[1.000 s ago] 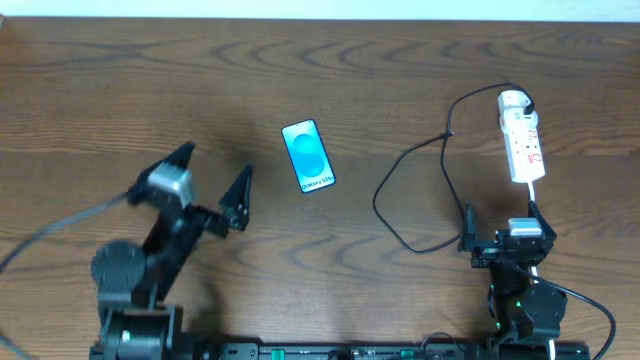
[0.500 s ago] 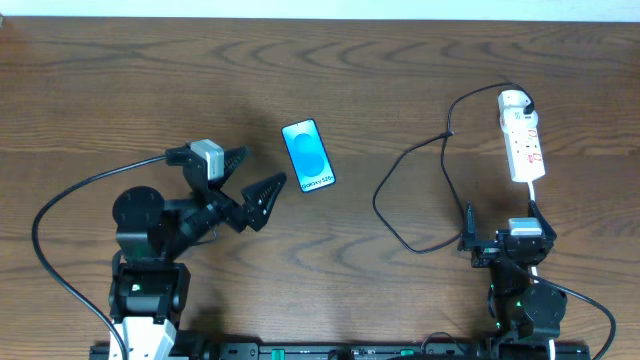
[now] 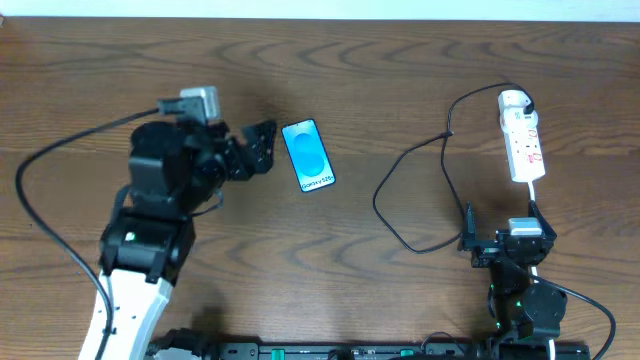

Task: Plug charger to phone and switch on socket
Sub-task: 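Raise the left gripper and move it over the phone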

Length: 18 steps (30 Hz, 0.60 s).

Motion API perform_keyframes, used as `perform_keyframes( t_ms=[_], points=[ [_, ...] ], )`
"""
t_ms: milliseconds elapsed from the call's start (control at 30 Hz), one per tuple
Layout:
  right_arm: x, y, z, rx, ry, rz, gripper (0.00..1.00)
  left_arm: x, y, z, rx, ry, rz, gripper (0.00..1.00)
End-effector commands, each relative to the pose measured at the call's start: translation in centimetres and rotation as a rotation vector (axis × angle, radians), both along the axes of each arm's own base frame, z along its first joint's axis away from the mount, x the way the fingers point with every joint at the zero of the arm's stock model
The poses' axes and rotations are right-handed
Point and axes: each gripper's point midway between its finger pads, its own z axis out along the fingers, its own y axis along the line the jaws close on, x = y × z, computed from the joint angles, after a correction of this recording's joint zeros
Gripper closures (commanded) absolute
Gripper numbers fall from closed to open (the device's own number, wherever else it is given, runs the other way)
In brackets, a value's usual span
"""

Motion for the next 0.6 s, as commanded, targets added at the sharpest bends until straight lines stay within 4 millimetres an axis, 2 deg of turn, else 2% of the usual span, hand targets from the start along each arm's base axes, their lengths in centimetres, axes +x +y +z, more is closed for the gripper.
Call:
perform_keyframes(
  t_ms=[0,267,300,333,500,567],
  points=[
    [0.0,-0.2,-0.1,0.014,0.001,-0.011,0.01,1.7,0.9,0.7,0.11,0.001,0.188,0.03],
    [0.0,-0.2,-0.1,0.014,0.001,-0.011,0.01,3.5,-1.2,-0.4,0.264,0.084,0.272,0.03],
    [0.0,-0.2,-0.1,0.014,0.001,-0.011,0.01,3.7,-1.7,-0.4,0.29,0.087,0.266,0.03],
    [0.0,-0.2,-0.1,0.014,0.001,-0.011,0.01,4.0,-3.2,-0.6,0.328,0.079,0.218,0.03],
    [0.0,-0.2,-0.1,0.014,0.001,-0.011,0.01,3.4,-6.0,-2.6,0.403,0.108,0.108,0.04],
    [0.0,-0.2,-0.1,0.014,0.001,-0.011,0.01,3.0,-6.2,-3.6,0.426,0.136,0.095,0.03]
  ],
)
